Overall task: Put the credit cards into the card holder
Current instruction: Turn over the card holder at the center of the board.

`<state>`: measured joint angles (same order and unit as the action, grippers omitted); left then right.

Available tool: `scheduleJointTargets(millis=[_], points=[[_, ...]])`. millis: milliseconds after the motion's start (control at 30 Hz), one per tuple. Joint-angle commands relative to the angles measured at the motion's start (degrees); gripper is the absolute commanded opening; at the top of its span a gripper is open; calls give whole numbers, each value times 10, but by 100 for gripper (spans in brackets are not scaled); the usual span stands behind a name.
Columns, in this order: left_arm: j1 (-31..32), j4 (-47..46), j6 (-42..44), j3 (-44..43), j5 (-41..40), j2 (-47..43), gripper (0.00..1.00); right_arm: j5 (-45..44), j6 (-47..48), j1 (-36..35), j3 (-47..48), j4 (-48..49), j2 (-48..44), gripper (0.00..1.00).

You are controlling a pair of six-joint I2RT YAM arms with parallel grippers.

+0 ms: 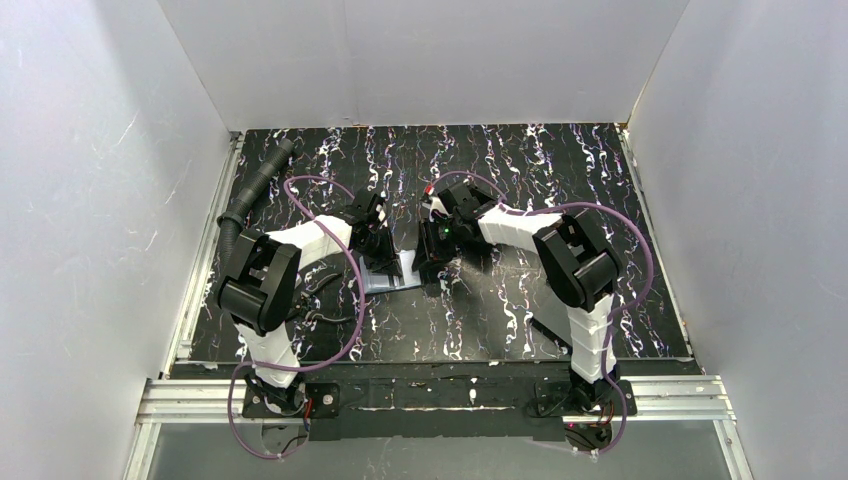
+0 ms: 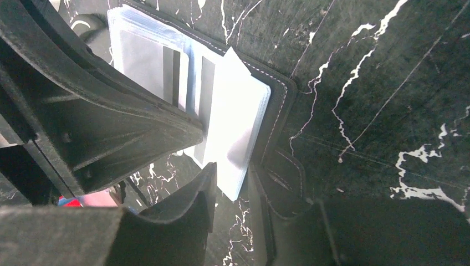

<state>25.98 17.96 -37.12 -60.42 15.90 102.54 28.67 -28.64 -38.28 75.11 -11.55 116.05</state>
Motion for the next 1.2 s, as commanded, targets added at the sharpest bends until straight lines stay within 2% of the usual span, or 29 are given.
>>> scheduleJointTargets(millis=[0,467,900,967,1033,1167], points=[[-1,17,6,21,-25,-5,1,1,1,-5,-2,12,10,36],[-1,16,7,20,-23,-3,0,29,-29,-7,2,30,-24,28],[-1,17,6,19,-21,-10,0,29,-34,-28,0,24,-46,29],[-1,16,5,19,-21,-14,0,30,-40,-31,-3,32,-48,26],[-1,18,5,18,-20,-19,0,33,-50,-31,-9,44,-48,19],[-1,19,4,16,-17,-28,0,36,-67,-31,-16,59,-44,17]])
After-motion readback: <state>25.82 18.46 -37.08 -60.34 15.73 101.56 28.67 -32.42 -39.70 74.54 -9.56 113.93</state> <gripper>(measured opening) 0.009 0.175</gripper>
